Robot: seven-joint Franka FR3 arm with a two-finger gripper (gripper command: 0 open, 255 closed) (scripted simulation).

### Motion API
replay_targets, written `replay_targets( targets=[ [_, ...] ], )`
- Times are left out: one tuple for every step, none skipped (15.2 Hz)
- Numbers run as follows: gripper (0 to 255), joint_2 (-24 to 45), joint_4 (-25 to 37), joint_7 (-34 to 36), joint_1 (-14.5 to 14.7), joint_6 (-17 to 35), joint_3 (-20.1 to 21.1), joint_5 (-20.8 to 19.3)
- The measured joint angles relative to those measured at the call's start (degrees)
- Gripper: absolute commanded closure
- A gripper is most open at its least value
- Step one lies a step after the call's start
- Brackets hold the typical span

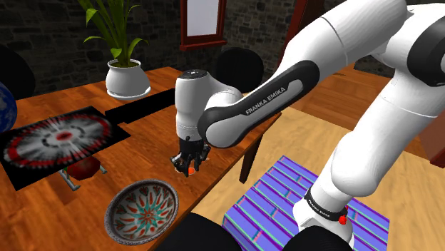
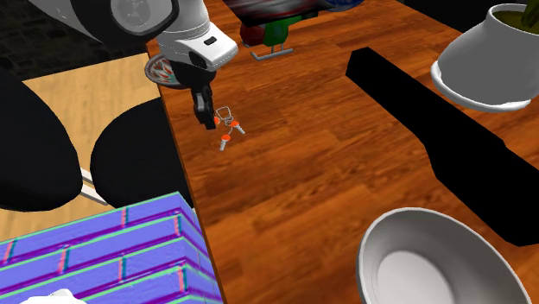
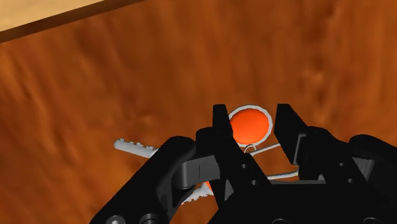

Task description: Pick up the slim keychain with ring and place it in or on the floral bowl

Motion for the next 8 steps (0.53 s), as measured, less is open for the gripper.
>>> replay_targets(
  targets=[
    [255, -0.31, 0.08, -0.26, -0.02, -0.62, -0.07, 0.32],
    [255, -0.75, 0.25, -0.55, -0.02, -1.33, -0.14, 0.67],
    [255, -1.27, 0.44, -0.85, -0.02, -2.04, -0.22, 1.03],
    [255, -2.01, 0.56, -1.24, 0.00, -2.84, -0.32, 1.52],
    [255, -2.51, 0.92, -1.44, 0.04, -3.65, -0.37, 1.84],
    [255, -2.94, 1.49, -1.56, 0.08, -4.60, -0.41, 2.08],
    [255, -3.47, 1.71, -1.74, 0.13, -5.28, -0.46, 2.39],
    [255, -3.93, 2.06, -1.93, 0.16, -6.04, -0.54, 2.65]
  ],
)
